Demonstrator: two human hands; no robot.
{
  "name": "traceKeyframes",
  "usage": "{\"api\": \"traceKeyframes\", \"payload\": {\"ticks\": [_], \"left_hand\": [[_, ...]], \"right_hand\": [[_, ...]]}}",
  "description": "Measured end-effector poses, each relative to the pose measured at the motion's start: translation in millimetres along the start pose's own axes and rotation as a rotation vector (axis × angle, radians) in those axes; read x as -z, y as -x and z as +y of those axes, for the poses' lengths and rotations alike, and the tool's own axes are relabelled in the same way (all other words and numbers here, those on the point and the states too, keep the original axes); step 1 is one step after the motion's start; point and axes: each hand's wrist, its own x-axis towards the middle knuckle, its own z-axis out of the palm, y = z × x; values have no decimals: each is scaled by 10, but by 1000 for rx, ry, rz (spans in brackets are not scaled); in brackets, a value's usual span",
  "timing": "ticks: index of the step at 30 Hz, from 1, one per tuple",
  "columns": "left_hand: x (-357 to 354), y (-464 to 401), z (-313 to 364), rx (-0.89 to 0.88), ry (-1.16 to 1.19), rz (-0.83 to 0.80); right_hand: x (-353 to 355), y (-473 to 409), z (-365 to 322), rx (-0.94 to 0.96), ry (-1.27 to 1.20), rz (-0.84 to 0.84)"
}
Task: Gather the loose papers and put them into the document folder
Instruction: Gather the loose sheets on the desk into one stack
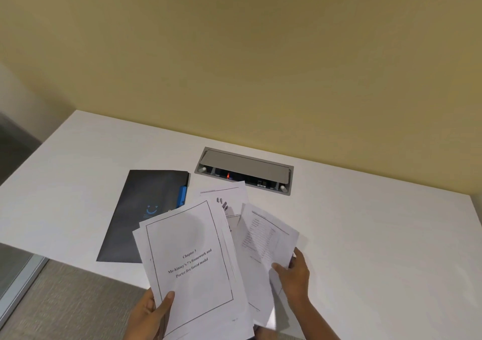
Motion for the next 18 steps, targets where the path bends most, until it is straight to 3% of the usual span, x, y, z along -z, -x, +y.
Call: {"api": "traceKeyframes", "payload": {"ticks": [1, 7, 13, 18], "left_hand": [[-4, 8, 10, -7, 1, -11], [-54, 85, 138, -68, -110, -71], [-26, 82, 184, -57, -216, -197], [19, 22, 185, 18, -237, -340]], "right_hand": [[12, -4, -14, -21, -104, -9], [158, 59, -111, 158, -138, -160], [223, 220, -422, 32, -349, -587], [33, 312, -511, -41, -457, -785]]}}
